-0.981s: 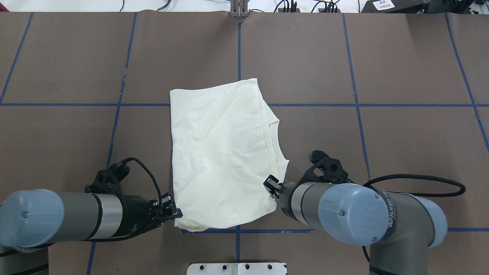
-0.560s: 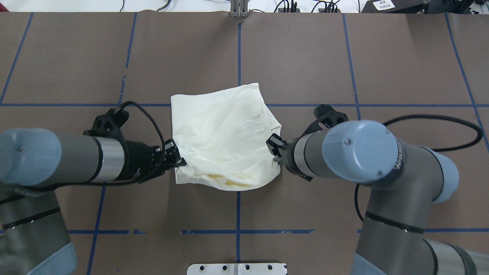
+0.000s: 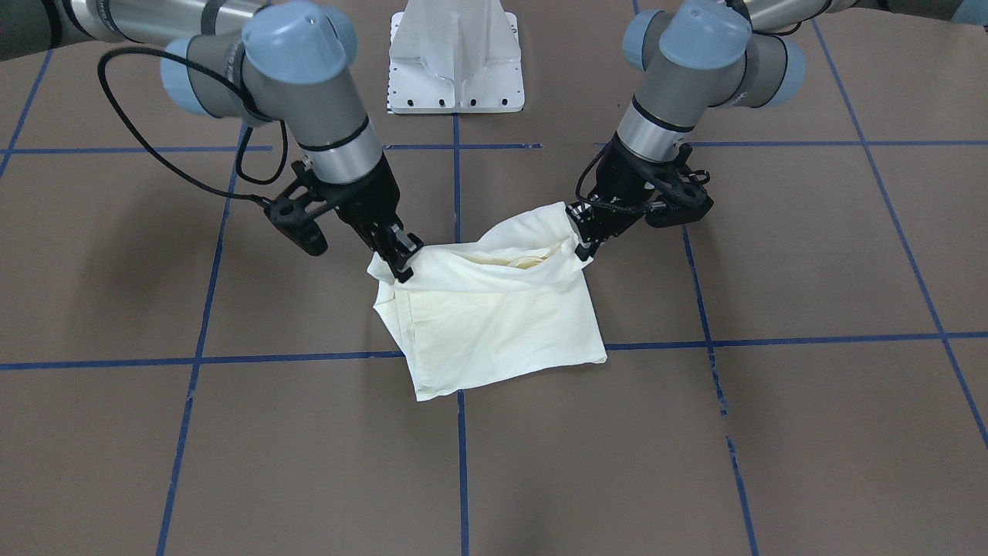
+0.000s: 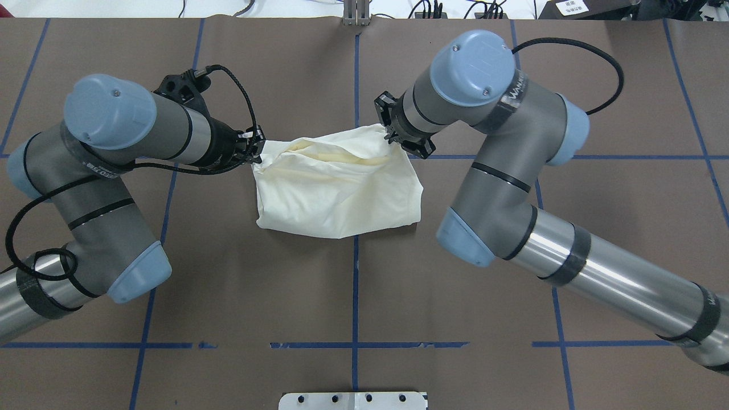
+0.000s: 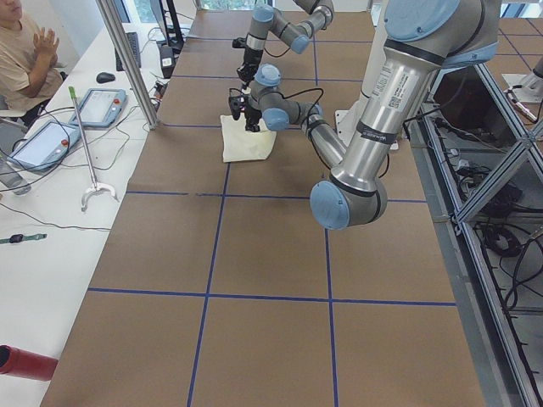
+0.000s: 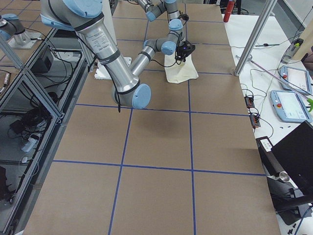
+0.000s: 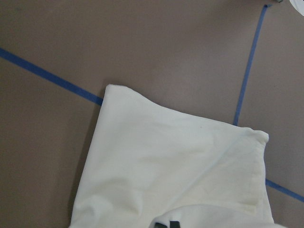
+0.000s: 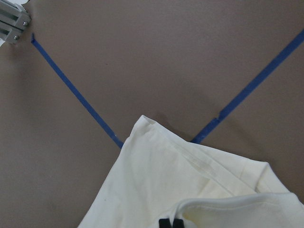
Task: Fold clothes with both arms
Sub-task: 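Lift the near edge with both grippers and fold it onto the far edge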
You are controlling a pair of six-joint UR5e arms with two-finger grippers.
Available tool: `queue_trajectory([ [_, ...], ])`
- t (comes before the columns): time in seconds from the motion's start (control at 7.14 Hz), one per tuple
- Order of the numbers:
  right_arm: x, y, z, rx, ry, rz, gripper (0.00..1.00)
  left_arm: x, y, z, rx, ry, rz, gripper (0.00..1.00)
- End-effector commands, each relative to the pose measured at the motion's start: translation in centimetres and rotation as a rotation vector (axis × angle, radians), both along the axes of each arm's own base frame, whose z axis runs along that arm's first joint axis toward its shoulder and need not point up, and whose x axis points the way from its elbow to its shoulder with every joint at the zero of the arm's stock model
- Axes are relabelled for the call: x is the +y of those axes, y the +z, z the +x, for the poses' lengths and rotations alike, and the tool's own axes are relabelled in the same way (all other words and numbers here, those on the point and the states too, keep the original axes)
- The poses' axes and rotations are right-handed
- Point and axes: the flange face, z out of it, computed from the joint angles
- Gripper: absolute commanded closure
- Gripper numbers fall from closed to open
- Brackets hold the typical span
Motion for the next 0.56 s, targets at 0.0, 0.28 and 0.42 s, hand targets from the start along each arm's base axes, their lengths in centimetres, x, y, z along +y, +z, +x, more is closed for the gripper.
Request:
queue_trajectory([
  [0.0,-5.0,4.3,-4.3,0.005,0.009,-0.003,1.0,-2.2,3.4,1.6,0.001,0.001,0.031,1.0],
  [0.28,-6.6,5.4,-5.9,0.014,0.013,-0.009,1.0,-4.8,6.3,3.9,0.002,-0.008,0.037,1.0],
  [0.42,-7.7,6.2,-7.3,0.02,0.011,-0.009,1.0,-7.3,7.1,4.3,0.004,-0.03,0.041,1.0],
])
